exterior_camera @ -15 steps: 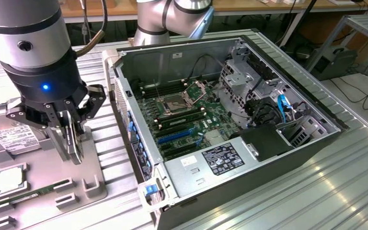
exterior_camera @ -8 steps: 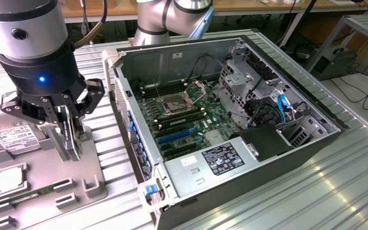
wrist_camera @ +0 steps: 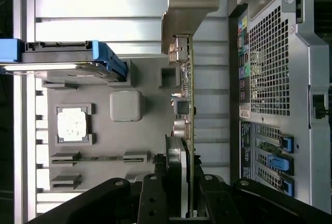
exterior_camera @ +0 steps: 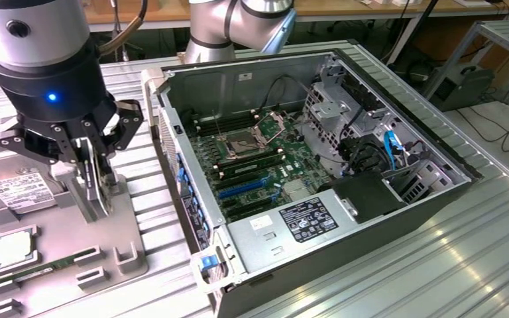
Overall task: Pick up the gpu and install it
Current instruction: 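Pick up the gpu and move the gpu toward the slot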
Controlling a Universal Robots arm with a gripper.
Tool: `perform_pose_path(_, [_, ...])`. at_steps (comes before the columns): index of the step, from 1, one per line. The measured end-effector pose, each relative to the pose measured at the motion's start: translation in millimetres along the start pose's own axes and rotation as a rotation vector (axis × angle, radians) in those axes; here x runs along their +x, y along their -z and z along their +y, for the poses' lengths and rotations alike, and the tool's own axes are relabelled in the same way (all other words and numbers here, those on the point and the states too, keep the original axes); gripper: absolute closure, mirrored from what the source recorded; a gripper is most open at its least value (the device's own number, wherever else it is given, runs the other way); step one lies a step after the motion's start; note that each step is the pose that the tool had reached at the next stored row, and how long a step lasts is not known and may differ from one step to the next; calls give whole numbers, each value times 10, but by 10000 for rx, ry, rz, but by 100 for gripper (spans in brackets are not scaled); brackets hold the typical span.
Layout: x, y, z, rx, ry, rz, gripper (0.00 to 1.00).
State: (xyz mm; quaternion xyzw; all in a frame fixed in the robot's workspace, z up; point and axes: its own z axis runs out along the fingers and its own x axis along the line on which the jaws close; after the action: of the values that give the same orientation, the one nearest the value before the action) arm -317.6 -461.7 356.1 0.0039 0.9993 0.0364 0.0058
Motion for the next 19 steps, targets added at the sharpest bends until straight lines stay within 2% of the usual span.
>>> perform_pose_path(10, [-2, 160, 11, -75, -2, 18, 72])
perform_pose_path(19, [-4, 317, 23, -79, -3, 26, 72])
